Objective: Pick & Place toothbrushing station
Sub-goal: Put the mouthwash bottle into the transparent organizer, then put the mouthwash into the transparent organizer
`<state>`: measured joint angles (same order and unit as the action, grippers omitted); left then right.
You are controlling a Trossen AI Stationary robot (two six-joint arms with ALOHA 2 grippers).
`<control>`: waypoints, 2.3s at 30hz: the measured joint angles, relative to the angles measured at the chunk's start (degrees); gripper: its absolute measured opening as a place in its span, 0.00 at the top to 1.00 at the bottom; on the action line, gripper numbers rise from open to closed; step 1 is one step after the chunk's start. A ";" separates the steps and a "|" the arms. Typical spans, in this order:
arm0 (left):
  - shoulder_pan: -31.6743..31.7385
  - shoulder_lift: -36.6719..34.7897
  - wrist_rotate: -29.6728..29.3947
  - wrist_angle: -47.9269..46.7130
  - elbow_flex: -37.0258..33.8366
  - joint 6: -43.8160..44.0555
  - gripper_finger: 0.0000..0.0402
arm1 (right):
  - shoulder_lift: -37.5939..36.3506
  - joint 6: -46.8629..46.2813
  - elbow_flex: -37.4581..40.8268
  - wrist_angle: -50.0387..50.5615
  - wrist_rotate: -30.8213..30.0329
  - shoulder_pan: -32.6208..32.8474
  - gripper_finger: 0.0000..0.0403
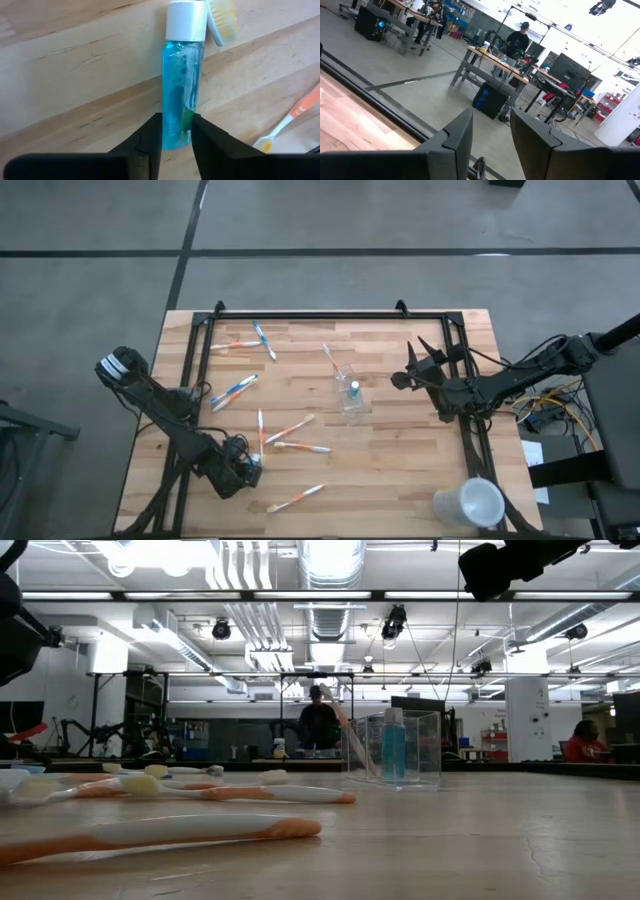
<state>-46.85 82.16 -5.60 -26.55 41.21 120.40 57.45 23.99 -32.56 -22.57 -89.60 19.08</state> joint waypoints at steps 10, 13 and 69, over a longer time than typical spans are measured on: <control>0.00 -2.72 -1.44 -0.35 -0.13 -0.45 0.78 | -0.02 0.00 0.00 -0.02 0.00 -0.01 0.69; -0.02 -3.27 -3.40 -0.24 0.06 -1.00 0.82 | -0.01 0.00 0.00 -0.01 -0.01 0.00 0.69; 1.46 -4.57 -1.72 -0.48 -0.15 14.76 0.64 | -0.02 0.00 0.00 0.00 0.00 -0.01 0.69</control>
<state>-45.39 77.58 -7.32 -27.03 41.06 135.16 57.43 23.99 -32.56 -22.57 -89.60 19.07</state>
